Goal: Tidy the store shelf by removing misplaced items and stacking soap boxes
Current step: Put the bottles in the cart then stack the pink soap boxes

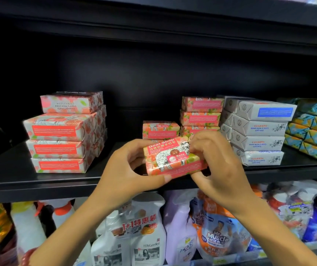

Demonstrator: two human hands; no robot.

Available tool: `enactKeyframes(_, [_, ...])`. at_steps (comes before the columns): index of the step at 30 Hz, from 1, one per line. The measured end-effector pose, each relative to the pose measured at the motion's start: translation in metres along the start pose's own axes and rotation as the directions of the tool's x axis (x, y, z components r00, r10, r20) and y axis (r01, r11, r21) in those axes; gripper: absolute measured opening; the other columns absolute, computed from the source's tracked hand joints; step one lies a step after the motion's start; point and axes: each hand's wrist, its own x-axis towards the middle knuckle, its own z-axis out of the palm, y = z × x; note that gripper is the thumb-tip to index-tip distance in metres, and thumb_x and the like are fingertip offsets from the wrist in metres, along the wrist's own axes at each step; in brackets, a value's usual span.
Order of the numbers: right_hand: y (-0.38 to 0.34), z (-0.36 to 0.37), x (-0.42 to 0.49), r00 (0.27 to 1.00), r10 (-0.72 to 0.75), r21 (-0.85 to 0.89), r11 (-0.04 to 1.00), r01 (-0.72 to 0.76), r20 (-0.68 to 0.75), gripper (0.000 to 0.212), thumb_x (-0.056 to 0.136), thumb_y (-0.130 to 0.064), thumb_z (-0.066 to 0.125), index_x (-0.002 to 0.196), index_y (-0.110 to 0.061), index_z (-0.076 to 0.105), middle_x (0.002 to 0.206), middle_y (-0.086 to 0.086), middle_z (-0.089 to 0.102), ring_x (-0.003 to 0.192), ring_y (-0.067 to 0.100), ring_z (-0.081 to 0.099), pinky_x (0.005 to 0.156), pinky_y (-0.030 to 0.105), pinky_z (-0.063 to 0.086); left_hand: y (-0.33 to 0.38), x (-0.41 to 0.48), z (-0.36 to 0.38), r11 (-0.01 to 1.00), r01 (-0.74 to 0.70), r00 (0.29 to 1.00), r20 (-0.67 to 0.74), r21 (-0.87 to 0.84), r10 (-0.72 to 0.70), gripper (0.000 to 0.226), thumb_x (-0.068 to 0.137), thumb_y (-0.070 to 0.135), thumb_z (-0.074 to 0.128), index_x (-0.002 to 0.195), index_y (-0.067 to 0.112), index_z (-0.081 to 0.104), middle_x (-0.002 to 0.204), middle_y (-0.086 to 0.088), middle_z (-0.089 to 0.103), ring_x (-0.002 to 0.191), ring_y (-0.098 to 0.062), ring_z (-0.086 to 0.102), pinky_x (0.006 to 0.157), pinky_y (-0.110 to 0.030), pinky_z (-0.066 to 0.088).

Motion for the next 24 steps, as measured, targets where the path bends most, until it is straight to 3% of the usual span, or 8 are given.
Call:
enactKeyframes(3, [0.005, -0.006, -0.001, 0.994, -0.013, -0.013, 1.0, 0.015, 0.109, 0.043, 0.074, -0.013, 0.072, 0.112, -0.009, 0.051, 0.12, 0.004, 0.05, 0.11, 0.024, 0.05, 0.09, 0.035, 0.044, -0.001, 0.002, -0.002, 0.997, -0.074, 0.996, -0.046, 0.037, 0.075, 0.066, 0.051, 0.032, 0.084, 0.112, 0.02, 0.06, 0.109, 0.009, 0.067, 0.106, -0.01, 0.063, 0.084, -0.017, 0.05])
enactKeyframes(5, [0.007, -0.007, 0.0, 0.98, 0.0, -0.055, 0.998, 0.012, 0.198, 0.052, 0.079, -0.035, 0.066, 0.122, -0.008, 0.053, 0.131, 0.008, 0.049, 0.123, 0.022, 0.044, 0.103, 0.03, 0.037, -0.002, 0.003, -0.002, 0.99, -0.117, 0.991, -0.049, 0.074, 0.121, 0.068, 0.052, 0.031, 0.083, 0.114, 0.02, 0.059, 0.111, 0.011, 0.065, 0.108, -0.008, 0.062, 0.085, -0.016, 0.049])
enactKeyframes(7, [0.008, -0.006, 0.003, 0.963, 0.023, -0.088, 0.996, 0.001, 0.27, 0.062, 0.079, -0.043, 0.06, 0.128, -0.007, 0.051, 0.135, 0.007, 0.048, 0.128, 0.02, 0.041, 0.107, 0.027, 0.03, -0.005, 0.003, -0.001, 0.979, -0.164, 0.985, -0.025, 0.124, 0.169, 0.068, 0.055, 0.03, 0.083, 0.117, 0.021, 0.057, 0.112, 0.013, 0.063, 0.11, -0.007, 0.06, 0.088, -0.016, 0.048])
enactKeyframes(11, [0.01, -0.004, 0.002, 0.954, 0.023, -0.127, 0.992, 0.015, 0.298, 0.065, 0.079, -0.044, 0.058, 0.13, -0.005, 0.049, 0.129, 0.008, 0.054, 0.122, 0.02, 0.043, 0.103, 0.027, 0.031, -0.013, 0.003, 0.0, 0.951, -0.242, 0.969, -0.01, 0.192, 0.248, 0.069, 0.061, 0.033, 0.083, 0.123, 0.02, 0.055, 0.118, 0.012, 0.061, 0.113, -0.01, 0.058, 0.091, -0.021, 0.048])
enactKeyframes(15, [0.02, -0.007, 0.001, 0.967, 0.013, -0.159, 0.987, 0.028, 0.254, 0.063, 0.081, -0.044, 0.059, 0.128, -0.003, 0.052, 0.128, 0.009, 0.055, 0.121, 0.022, 0.045, 0.1, 0.029, 0.035, -0.02, 0.007, -0.004, 0.888, -0.226, 0.97, 0.004, 0.4, 0.244, 0.071, 0.067, 0.046, 0.075, 0.13, 0.025, 0.051, 0.126, 0.015, 0.057, 0.118, -0.004, 0.052, 0.094, -0.017, 0.043])
enactKeyframes(17, [0.031, -0.011, 0.001, 0.971, 0.073, -0.165, 0.986, -0.035, 0.226, 0.066, 0.078, -0.046, 0.06, 0.128, -0.003, 0.052, 0.127, 0.009, 0.056, 0.12, 0.021, 0.045, 0.1, 0.028, 0.034, -0.024, 0.008, -0.011, 0.831, -0.162, 0.981, -0.006, 0.532, 0.195, 0.063, 0.07, 0.053, 0.065, 0.127, 0.029, 0.053, 0.124, 0.018, 0.057, 0.117, 0.0, 0.051, 0.093, -0.017, 0.042])
enactKeyframes(20, [0.049, -0.02, 0.002, 0.955, 0.236, -0.171, 0.963, -0.206, 0.178, 0.072, 0.07, -0.049, 0.07, 0.125, -0.006, 0.055, 0.122, 0.008, 0.059, 0.115, 0.023, 0.05, 0.094, 0.03, 0.04, -0.033, 0.005, -0.019, 0.694, -0.143, 0.984, 0.026, 0.706, 0.176, 0.044, 0.075, 0.055, 0.054, 0.106, 0.025, 0.067, 0.105, 0.015, 0.065, 0.102, -0.006, 0.057, 0.086, -0.024, 0.047])
enactKeyframes(24, [0.061, -0.03, 0.011, 0.883, 0.421, -0.186, 0.903, -0.387, 0.207, 0.073, 0.066, -0.04, 0.079, 0.13, -0.015, 0.054, 0.127, 0.001, 0.057, 0.119, 0.019, 0.049, 0.092, 0.023, 0.033, -0.035, 0.006, -0.014, 0.602, -0.128, 0.992, 0.105, 0.788, 0.075, 0.047, 0.079, 0.059, 0.039, 0.095, 0.028, 0.07, 0.093, 0.018, 0.067, 0.092, -0.005, 0.059, 0.073, -0.027, 0.052])
